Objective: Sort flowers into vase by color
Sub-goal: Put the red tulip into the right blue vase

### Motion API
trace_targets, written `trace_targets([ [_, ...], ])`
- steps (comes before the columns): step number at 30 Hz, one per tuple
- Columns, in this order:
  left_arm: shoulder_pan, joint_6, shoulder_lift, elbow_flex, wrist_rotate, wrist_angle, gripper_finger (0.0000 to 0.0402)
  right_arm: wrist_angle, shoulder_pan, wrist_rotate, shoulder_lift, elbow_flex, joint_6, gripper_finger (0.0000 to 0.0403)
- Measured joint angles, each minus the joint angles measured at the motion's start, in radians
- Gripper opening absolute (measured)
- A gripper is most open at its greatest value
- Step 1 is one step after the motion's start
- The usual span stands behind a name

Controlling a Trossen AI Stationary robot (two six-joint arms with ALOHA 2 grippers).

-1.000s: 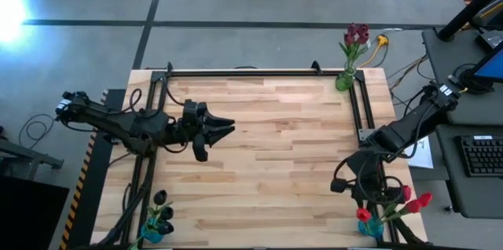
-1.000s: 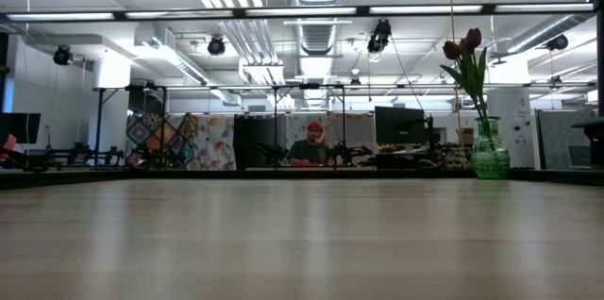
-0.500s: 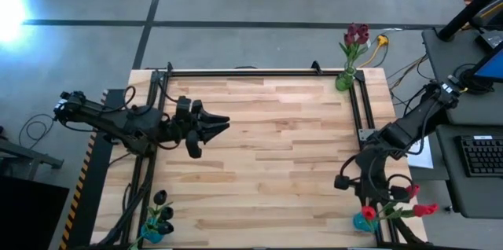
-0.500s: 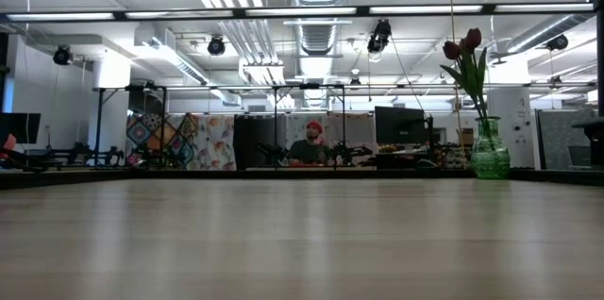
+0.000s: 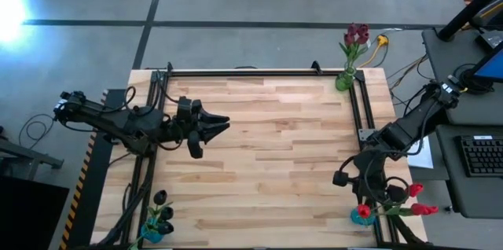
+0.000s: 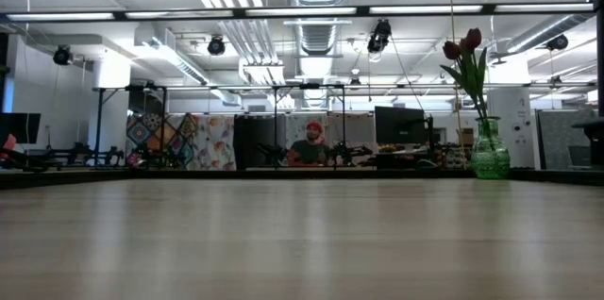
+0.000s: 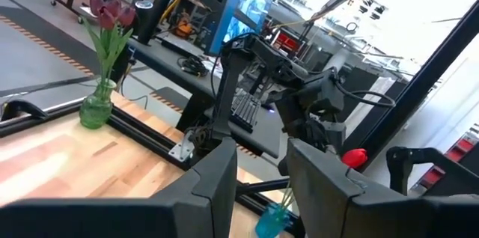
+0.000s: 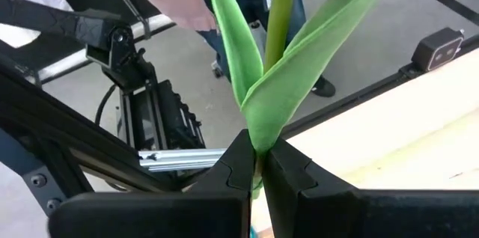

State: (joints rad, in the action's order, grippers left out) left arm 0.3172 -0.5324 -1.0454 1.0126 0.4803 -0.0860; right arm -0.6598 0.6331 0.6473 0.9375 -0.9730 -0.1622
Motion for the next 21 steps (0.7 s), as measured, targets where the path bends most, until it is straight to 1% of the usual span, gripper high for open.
trace_targets([
  [2, 0.000, -0.003, 0.000, 0.000, 0.000, 0.002, 0.0107, 0.000, 0.000, -0.002, 0.000, 0.000, 0.014, 0.0012],
  [5, 0.000, -0.061, 0.000, 0.000, -0.003, 0.017, 0.0107, 0.000, 0.000, -0.004, 0.001, 0.000, 0.031, 0.0012],
  [7, 0.001, -0.076, 0.000, 0.000, -0.023, 0.018, 0.0107, 0.000, 0.000, -0.004, 0.001, 0.000, 0.032, 0.0012],
  [21, 0.001, -0.055, 0.002, 0.000, -0.027, 0.021, 0.0107, -0.017, 0.000, 0.006, 0.000, 0.000, 0.085, 0.0013],
])
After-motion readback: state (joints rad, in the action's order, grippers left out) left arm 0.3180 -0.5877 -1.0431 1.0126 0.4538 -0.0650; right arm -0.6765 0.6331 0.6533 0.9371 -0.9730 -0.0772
